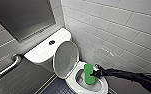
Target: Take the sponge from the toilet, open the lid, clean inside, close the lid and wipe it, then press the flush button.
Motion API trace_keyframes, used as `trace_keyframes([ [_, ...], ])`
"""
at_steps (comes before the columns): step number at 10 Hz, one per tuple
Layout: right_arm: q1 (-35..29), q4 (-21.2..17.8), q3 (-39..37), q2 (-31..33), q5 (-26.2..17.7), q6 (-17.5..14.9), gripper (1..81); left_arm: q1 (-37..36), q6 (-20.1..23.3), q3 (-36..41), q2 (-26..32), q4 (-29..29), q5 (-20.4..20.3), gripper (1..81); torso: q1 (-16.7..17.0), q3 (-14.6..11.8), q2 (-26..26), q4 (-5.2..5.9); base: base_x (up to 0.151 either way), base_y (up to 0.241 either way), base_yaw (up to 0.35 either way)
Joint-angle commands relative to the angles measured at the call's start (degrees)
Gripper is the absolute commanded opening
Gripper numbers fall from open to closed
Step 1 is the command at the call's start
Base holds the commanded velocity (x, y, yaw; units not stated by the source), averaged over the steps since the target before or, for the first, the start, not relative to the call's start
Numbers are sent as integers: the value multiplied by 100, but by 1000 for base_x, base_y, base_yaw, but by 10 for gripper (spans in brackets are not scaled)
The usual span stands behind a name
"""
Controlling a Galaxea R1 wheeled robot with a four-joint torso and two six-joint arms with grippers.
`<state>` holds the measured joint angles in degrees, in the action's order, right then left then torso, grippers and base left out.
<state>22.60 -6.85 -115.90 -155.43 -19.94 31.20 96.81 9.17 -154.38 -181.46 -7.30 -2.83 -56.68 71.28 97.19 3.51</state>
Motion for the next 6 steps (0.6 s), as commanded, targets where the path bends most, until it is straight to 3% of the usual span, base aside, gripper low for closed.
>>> trace_keyframes([
  [1, -585, -80, 779, 422, 201, 124, 10, 353, 32, 48, -181, -52, 556, 811, 0, 0, 0, 0, 0, 0, 0],
  [6, -286, -62, 1307, 836, 658, 132, 10, 353, 32, 48, -207, -61, 564, 811, 0, 0, 0, 0, 0, 0, 0],
])
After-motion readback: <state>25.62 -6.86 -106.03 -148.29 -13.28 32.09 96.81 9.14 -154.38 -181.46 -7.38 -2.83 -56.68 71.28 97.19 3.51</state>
